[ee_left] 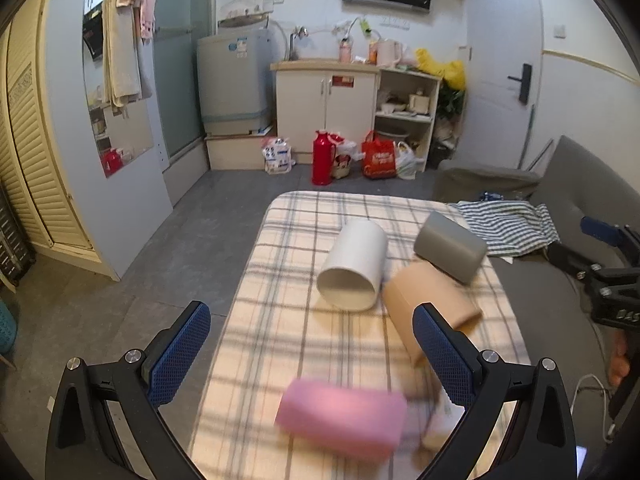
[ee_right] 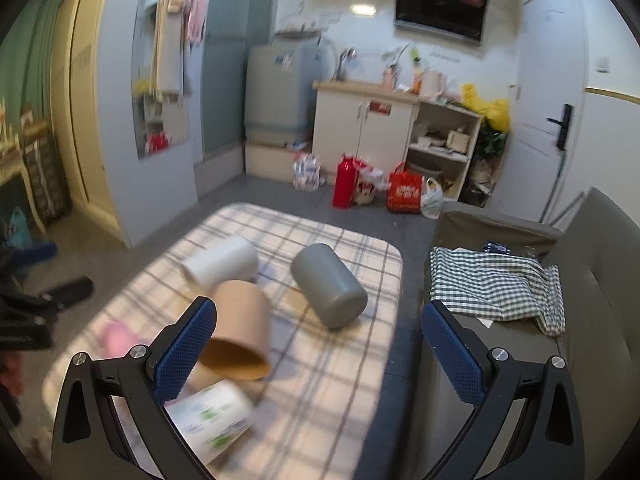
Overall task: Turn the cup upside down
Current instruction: 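Reach the right gripper to the grey cup and grasp its body, then lift the grey cup with the right gripper and rotate it, then turn the grey cup rim-down and lower it onto the table with the right gripper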
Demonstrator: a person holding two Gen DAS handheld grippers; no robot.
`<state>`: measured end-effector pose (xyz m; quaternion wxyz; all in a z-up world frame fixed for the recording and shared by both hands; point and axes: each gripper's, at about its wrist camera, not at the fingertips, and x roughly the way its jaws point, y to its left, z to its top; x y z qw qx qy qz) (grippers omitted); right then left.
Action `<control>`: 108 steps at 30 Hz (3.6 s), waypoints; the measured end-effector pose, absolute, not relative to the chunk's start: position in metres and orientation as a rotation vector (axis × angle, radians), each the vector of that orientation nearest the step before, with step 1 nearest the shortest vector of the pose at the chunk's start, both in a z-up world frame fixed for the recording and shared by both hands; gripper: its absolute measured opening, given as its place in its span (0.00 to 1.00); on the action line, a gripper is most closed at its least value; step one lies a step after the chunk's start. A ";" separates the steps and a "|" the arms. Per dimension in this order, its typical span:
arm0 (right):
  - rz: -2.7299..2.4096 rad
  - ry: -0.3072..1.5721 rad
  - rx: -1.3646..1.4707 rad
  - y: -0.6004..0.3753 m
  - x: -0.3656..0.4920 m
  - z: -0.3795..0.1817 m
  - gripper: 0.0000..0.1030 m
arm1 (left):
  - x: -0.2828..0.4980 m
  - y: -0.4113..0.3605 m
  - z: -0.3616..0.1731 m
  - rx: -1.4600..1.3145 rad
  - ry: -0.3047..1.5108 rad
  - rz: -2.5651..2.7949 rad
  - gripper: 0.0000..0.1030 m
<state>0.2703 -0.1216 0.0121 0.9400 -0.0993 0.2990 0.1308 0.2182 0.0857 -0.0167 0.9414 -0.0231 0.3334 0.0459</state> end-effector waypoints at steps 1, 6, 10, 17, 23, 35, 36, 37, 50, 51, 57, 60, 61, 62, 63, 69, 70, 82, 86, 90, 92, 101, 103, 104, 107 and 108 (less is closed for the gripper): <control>0.274 0.625 -0.203 -0.122 0.282 0.006 1.00 | 0.231 0.086 -0.020 -0.052 0.692 0.097 1.00; 0.321 0.723 -0.218 -0.124 0.348 -0.041 1.00 | 0.281 0.090 -0.032 -0.066 0.721 0.120 1.00; 0.338 0.791 -0.243 -0.121 0.384 -0.076 1.00 | 0.305 0.089 -0.045 -0.053 0.744 0.113 1.00; 0.339 0.863 -0.225 -0.116 0.420 -0.105 1.00 | 0.316 0.082 -0.058 -0.025 0.760 0.093 1.00; 0.356 0.915 -0.232 -0.102 0.431 -0.114 0.90 | 0.317 0.084 -0.062 -0.049 0.793 0.087 1.00; 0.212 0.915 -0.269 -0.113 0.378 -0.081 0.75 | 0.289 0.082 -0.028 -0.052 0.754 0.074 1.00; 0.201 0.916 -0.260 -0.115 0.369 -0.076 0.74 | 0.283 0.081 -0.023 -0.050 0.746 0.071 1.00; 0.190 0.916 -0.250 -0.118 0.358 -0.070 0.74 | 0.276 0.080 -0.017 -0.050 0.738 0.069 1.00; 0.147 0.819 -0.196 -0.105 0.190 0.026 0.72 | 0.167 0.089 0.043 -0.058 0.625 0.030 1.00; 0.152 0.813 -0.200 -0.099 0.176 0.029 0.72 | 0.161 0.090 0.043 -0.056 0.621 0.031 1.00; 0.238 0.838 -0.172 -0.057 0.129 0.020 0.72 | 0.119 0.113 0.032 -0.058 0.613 0.061 1.00; 0.287 0.870 -0.189 -0.025 0.120 0.001 0.72 | 0.107 0.130 0.019 -0.066 0.625 0.088 1.00; 0.294 0.874 -0.202 -0.013 0.120 -0.007 0.72 | 0.105 0.135 0.016 -0.069 0.630 0.095 1.00; 0.298 0.876 -0.208 -0.005 0.121 -0.011 0.72 | 0.103 0.141 0.012 -0.069 0.635 0.104 1.00; 0.301 0.874 -0.208 0.001 0.122 -0.016 0.72 | 0.103 0.146 0.009 -0.069 0.638 0.114 1.00; 0.266 0.844 -0.212 0.029 0.129 -0.051 0.72 | 0.094 0.174 -0.014 -0.114 0.669 0.150 1.00; 0.256 0.858 -0.223 0.031 0.127 -0.059 0.72 | 0.095 0.177 -0.018 -0.121 0.680 0.153 1.00; 0.253 1.047 -0.181 0.008 0.070 -0.104 0.70 | 0.088 0.168 -0.040 -0.130 0.727 0.133 1.00; 0.239 1.062 -0.139 0.002 0.075 -0.106 0.70 | 0.083 0.158 -0.041 -0.112 0.734 0.126 1.00; 0.235 1.047 -0.116 0.007 0.088 -0.108 0.70 | 0.079 0.151 -0.043 -0.095 0.735 0.137 1.00; 0.234 1.032 -0.105 0.008 0.094 -0.109 0.70 | 0.076 0.148 -0.043 -0.083 0.738 0.143 1.00; 0.226 0.915 -0.017 -0.010 0.086 -0.089 0.83 | 0.064 0.129 -0.039 -0.037 0.726 0.160 1.00; 0.215 0.881 -0.012 -0.019 0.078 -0.079 0.83 | 0.061 0.122 -0.037 -0.040 0.717 0.164 1.00; 0.202 0.864 -0.015 -0.024 0.074 -0.074 0.83 | 0.061 0.119 -0.037 -0.043 0.715 0.164 1.00; 0.171 0.831 -0.003 -0.041 0.064 -0.065 0.83 | 0.060 0.105 -0.039 -0.055 0.723 0.150 1.00; 0.153 0.821 0.004 -0.048 0.060 -0.063 0.83 | 0.059 0.101 -0.040 -0.058 0.726 0.146 1.00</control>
